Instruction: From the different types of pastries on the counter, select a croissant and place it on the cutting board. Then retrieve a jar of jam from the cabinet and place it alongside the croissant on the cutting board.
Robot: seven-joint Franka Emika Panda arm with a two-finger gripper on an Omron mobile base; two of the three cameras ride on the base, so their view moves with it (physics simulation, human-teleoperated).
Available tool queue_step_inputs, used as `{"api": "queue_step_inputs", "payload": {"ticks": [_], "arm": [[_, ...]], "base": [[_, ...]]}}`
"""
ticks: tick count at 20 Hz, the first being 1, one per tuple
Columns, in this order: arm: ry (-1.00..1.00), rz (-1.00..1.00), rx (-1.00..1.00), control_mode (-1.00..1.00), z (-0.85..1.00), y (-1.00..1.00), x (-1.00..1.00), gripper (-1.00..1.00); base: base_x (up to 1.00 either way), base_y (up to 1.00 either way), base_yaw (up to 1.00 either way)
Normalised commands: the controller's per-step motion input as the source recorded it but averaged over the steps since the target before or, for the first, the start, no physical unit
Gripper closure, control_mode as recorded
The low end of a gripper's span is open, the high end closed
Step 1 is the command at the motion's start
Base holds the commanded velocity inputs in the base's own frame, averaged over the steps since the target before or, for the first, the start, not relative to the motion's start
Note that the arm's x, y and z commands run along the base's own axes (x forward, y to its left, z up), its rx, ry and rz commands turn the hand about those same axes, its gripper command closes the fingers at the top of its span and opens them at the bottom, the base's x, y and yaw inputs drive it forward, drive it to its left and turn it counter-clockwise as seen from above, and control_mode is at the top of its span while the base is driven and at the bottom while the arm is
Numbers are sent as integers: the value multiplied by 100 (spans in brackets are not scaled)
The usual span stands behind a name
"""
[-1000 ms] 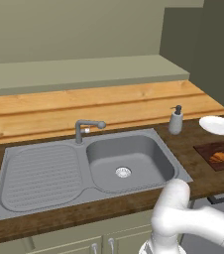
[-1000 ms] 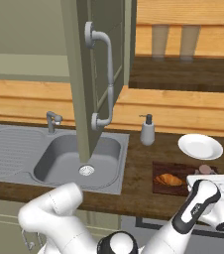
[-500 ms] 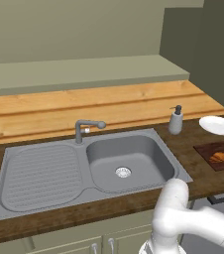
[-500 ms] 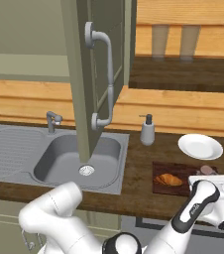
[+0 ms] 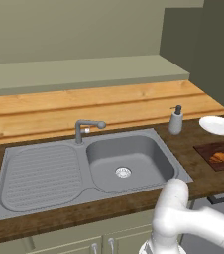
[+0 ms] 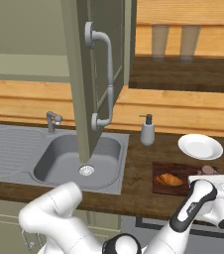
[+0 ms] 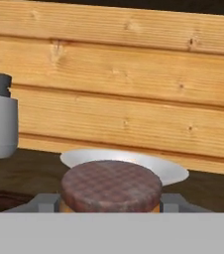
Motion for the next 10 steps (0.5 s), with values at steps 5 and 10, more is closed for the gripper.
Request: {"api": "queue_step_inputs", "payload": {"ticks": [5, 10], "arm": [[3, 0, 0, -100, 13, 0, 0, -100], [0, 0, 0, -100, 49, -2, -10, -100]], "base": [[0, 0, 0], [0, 0, 0]]}}
